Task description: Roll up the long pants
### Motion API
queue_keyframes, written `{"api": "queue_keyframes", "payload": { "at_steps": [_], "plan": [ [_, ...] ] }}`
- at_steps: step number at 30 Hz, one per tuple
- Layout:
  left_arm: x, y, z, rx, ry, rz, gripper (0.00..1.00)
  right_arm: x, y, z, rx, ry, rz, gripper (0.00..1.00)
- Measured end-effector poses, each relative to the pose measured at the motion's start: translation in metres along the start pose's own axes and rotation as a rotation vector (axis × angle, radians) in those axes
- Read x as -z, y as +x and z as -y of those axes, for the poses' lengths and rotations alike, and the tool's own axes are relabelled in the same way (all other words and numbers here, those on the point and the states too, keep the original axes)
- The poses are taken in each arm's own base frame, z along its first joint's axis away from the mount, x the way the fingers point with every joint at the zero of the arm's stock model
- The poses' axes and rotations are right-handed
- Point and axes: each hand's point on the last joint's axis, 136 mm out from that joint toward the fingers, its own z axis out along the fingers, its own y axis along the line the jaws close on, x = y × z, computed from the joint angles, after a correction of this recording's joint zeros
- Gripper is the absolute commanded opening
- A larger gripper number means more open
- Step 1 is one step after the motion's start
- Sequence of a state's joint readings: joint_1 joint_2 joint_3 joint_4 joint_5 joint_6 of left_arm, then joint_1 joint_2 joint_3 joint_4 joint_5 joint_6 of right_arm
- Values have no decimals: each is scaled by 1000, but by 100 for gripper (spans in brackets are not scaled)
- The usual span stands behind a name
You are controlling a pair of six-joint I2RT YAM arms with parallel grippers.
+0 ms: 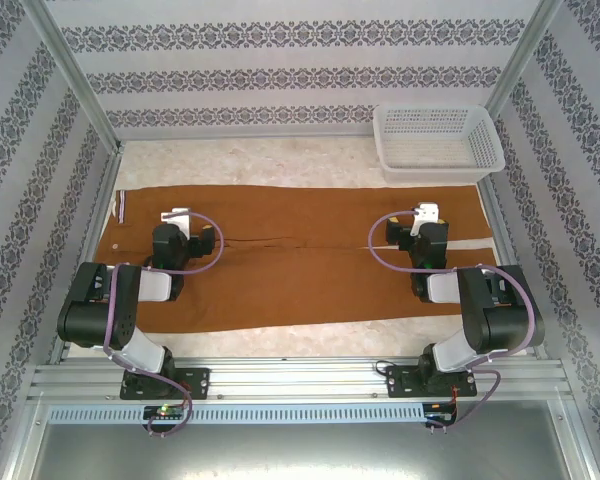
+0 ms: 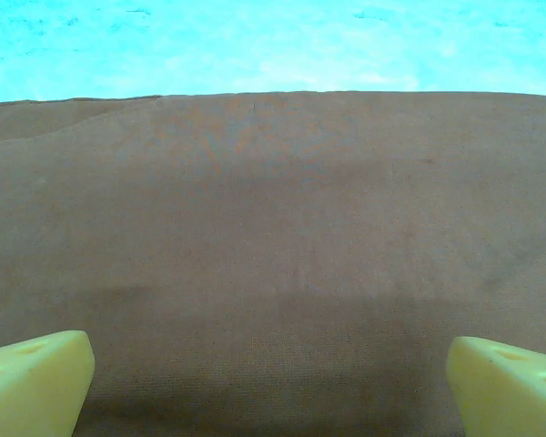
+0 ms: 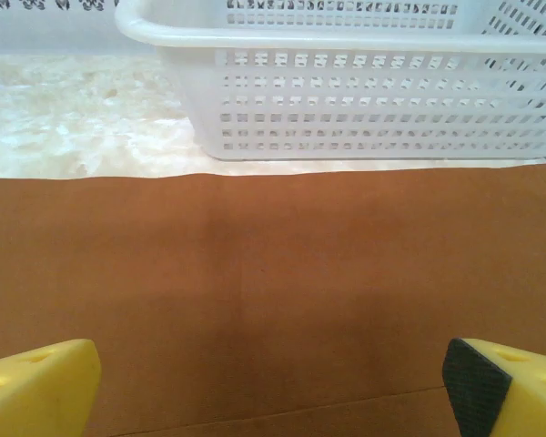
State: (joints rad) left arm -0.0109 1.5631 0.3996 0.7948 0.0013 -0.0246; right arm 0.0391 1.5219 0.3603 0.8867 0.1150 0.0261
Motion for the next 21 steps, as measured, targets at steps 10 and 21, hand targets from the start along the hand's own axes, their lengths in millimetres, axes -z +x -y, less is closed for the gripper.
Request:
{"api": "queue_keyframes", "payload": {
  "at_steps": [10,21],
  "plan": [
    [0,0,0,0,0,0,100,-1,-2,-1,-5,-17,3,98],
    [0,0,0,0,-2,0,100,-1,-1,-9,-4,-65,-7,98]
  ]
}}
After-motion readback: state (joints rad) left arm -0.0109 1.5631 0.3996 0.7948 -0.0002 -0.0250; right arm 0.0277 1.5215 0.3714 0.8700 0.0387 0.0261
